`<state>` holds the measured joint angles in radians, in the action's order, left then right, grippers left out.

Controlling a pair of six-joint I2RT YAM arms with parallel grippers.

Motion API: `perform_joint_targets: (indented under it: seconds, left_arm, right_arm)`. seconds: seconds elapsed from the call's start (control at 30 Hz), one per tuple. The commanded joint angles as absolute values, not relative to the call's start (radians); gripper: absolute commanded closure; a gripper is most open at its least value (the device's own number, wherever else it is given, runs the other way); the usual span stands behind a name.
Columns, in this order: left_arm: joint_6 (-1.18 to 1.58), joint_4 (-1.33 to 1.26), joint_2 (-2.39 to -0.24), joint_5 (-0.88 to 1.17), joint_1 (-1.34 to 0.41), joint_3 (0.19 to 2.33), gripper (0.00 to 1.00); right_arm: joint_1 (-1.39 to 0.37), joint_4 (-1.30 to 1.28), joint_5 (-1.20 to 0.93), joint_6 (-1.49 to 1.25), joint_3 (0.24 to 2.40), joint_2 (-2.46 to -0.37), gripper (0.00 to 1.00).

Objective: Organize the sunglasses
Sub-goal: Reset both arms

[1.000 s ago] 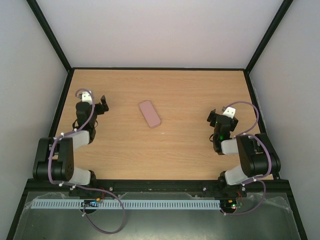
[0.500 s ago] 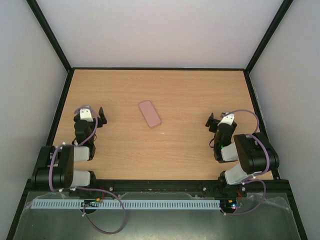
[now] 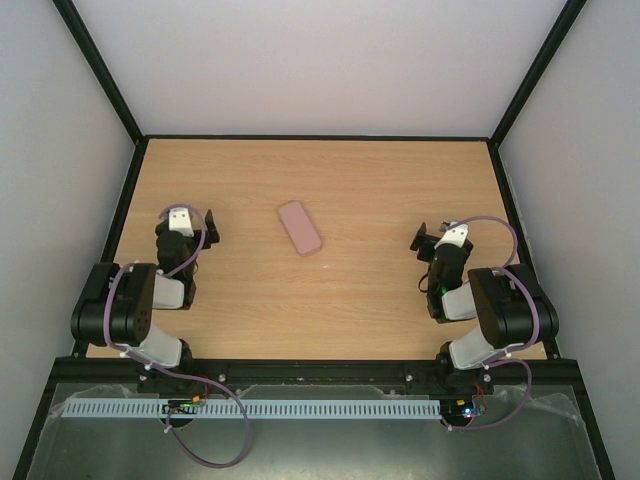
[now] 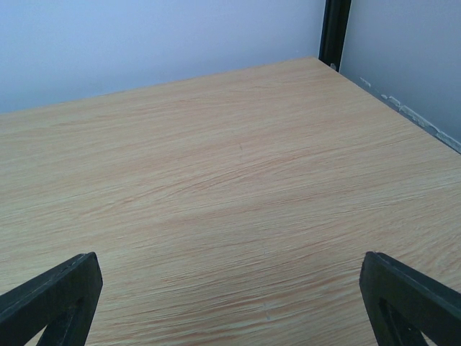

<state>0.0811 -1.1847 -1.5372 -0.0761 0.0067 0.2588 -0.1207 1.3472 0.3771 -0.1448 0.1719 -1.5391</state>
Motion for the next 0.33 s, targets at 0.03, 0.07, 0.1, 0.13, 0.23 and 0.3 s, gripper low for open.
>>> perform_joint_targets:
  seconds: [0.03, 0.07, 0.1, 0.13, 0.23, 0.3]
  left_arm:
    - [0.059, -1.262, -1.537, -0.102, 0.0, 0.253, 0.0]
    - [0.059, -1.253, -1.534, -0.103, 0.0, 0.254, 0.0]
    - [0.058, -1.251, -1.533, -0.105, -0.001, 0.254, 0.0]
    - [0.058, -1.259, -1.535, -0.105, -0.001, 0.252, 0.0]
    - [0.059, -1.259, -1.535, -0.104, -0.002, 0.252, 0.01]
    - [0.058, -1.258, -1.534, -0.104, -0.002, 0.253, 0.01]
  right_arm:
    - [-0.116, 1.374, 0.389, -0.137, 0.182, -1.536, 0.02]
    - [-0.117, 1.374, 0.388, -0.138, 0.181, -1.537, 0.01]
    - [-0.116, 1.372, 0.388, -0.137, 0.182, -1.537, 0.02]
    - [-0.116, 1.369, 0.387, -0.137, 0.184, -1.538, 0.01]
    - [-0.116, 1.361, 0.385, -0.136, 0.189, -1.54, 0.01]
    - [-0.116, 1.364, 0.387, -0.135, 0.185, -1.536, 0.02]
